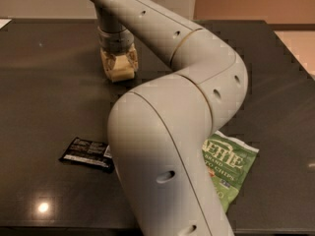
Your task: Move sponge near green jalapeno chip bag
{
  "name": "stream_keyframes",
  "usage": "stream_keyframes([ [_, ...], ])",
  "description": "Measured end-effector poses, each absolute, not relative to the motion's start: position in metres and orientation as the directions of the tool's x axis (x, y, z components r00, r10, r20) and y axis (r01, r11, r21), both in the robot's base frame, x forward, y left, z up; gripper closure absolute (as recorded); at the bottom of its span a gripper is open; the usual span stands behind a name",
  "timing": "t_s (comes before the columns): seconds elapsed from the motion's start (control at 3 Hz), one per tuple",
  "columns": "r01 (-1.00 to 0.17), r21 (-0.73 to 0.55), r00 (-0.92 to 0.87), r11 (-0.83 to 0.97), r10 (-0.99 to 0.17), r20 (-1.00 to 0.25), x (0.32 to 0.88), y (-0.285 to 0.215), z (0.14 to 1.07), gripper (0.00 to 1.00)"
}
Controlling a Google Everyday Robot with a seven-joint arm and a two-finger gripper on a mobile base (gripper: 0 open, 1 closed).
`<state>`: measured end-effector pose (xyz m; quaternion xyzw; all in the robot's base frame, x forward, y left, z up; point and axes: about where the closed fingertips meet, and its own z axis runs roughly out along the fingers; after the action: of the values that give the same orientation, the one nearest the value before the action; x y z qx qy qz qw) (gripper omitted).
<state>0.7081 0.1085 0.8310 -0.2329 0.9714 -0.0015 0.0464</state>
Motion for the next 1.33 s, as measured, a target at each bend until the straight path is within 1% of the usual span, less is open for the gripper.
stream_keyframes([
  [0.33,-0.450,-0.027,-0.888,0.893,-0.450,-0.092,0.703,0.105,0.834,0.63],
  [0.67,-0.478,-0.029,-0.873,0.878,-0.478,-0.097,0.688,0.102,0.844,0.87],
  [1.0,-0.535,-0.031,-0.839,0.844,-0.535,-0.100,0.662,0.102,0.859,1.00],
  [1.33,-0.601,-0.021,-0.794,0.799,-0.600,-0.100,0.629,0.099,0.875,1.00],
])
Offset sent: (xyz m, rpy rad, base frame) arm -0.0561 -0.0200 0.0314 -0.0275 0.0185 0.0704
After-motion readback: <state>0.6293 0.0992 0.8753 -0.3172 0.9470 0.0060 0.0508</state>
